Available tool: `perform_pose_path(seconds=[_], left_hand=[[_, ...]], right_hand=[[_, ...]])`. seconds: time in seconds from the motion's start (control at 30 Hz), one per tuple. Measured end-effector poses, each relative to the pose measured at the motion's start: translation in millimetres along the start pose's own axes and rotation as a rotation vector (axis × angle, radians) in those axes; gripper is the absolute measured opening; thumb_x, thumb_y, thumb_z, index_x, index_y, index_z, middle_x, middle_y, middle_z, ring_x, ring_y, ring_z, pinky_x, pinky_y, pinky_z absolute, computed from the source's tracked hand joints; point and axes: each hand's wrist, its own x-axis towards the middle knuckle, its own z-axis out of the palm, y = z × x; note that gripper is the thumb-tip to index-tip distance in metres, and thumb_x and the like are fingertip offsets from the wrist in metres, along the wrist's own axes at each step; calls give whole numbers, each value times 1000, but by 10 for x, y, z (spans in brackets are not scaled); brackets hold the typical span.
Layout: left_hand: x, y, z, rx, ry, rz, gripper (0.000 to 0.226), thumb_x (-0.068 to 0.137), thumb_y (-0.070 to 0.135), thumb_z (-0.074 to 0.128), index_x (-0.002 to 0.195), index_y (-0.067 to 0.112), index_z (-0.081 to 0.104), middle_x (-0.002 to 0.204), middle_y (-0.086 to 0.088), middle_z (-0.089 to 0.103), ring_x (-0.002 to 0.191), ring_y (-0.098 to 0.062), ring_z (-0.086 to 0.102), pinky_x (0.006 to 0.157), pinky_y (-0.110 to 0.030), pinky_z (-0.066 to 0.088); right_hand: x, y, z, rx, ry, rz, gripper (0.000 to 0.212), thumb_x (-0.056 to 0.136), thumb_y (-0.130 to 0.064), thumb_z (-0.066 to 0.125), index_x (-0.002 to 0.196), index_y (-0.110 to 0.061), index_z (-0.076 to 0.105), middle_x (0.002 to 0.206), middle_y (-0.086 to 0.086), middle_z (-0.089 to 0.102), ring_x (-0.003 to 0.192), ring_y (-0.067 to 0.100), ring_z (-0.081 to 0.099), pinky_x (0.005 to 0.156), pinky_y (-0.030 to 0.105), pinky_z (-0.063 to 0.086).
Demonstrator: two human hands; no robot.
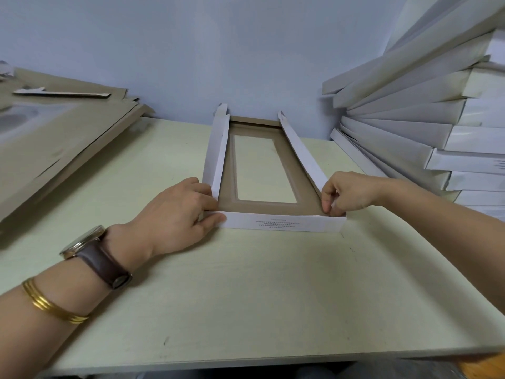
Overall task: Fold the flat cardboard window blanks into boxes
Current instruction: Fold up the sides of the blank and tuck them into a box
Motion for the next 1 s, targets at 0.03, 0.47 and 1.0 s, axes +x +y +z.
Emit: perform_pose_path(seconds=[0.03,0.47,1.0], left_hand=[[0,1,2,0,3,1,32,93,38,54,75,15,66,81,5,57,80,-15,41,70,-34,43],[8,-24,17,12,8,-6,34,93,39,53,74,14,66,79,4,55,79,-16,40,69,-31,40],[3,-45,23,-4,-9,-25,32,94,41,50,85,17,70,87,4,57,82,-16,42,70,-31,40]], right_hand=[[-11,-8,8,-13,5,-8,14,76,-4,70,78,-18,68,59,-13,59,59,4,54,48,10,38],[-135,54,169,11,158,-134,12,84,-8,66,85,-19,71,77,-12,67,68,-5,54,58,6,40],[-115,-140,-10,-44,-94,30,23,73,-9,78,83,-15,58,57,-12,64,68,12,58,61,22,42]])
